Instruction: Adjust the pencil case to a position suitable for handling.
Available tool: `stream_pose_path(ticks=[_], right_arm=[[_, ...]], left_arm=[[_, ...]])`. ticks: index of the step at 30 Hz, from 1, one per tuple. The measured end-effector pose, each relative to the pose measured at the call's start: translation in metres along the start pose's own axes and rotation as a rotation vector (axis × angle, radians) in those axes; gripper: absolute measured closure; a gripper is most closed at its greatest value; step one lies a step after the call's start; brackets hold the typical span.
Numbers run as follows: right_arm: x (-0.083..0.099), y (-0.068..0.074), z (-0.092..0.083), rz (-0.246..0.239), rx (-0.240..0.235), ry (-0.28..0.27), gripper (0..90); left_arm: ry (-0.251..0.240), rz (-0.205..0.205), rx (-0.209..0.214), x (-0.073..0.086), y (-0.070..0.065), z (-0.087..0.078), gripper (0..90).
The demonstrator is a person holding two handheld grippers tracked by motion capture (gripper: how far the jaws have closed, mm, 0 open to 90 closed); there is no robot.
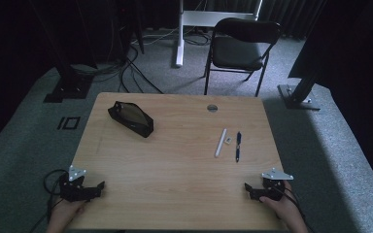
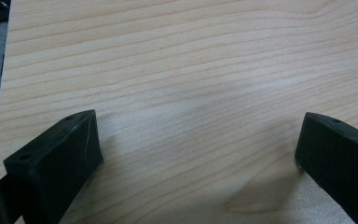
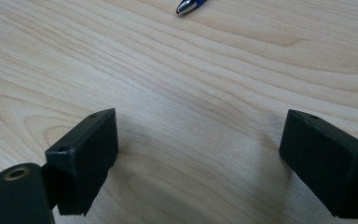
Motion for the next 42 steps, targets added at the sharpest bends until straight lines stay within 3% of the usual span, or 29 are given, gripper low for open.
stream_pose_path(ticks=[19, 29, 42], right_arm=[[-0.003, 0.003, 0.003, -0.002, 0.011, -0.003, 11.4], [-0.018, 0.013, 0.007, -0.002, 0.001, -0.015, 13.2], [-0.041, 0.034, 0.014, -0.042, -0.041, -0.032, 13.0]], left_arm=[[0.001, 0.002, 0.001, 0.0, 0.0, 0.0, 0.3], [0.0, 0.002, 0.0, 0.0, 0.0, 0.0, 0.3], [0.002, 0.002, 0.001, 0.0, 0.0, 0.0, 0.3]])
Point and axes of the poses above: each handheld gripper's, and its own axes: z roughly forward along the jaws, x roughly out of its underside, y roughly to its left, the point moved 8 cm from there along z, roughly forward along the jaws, and after that the axes turned 12 degrees about z, right-handed, at the moved point
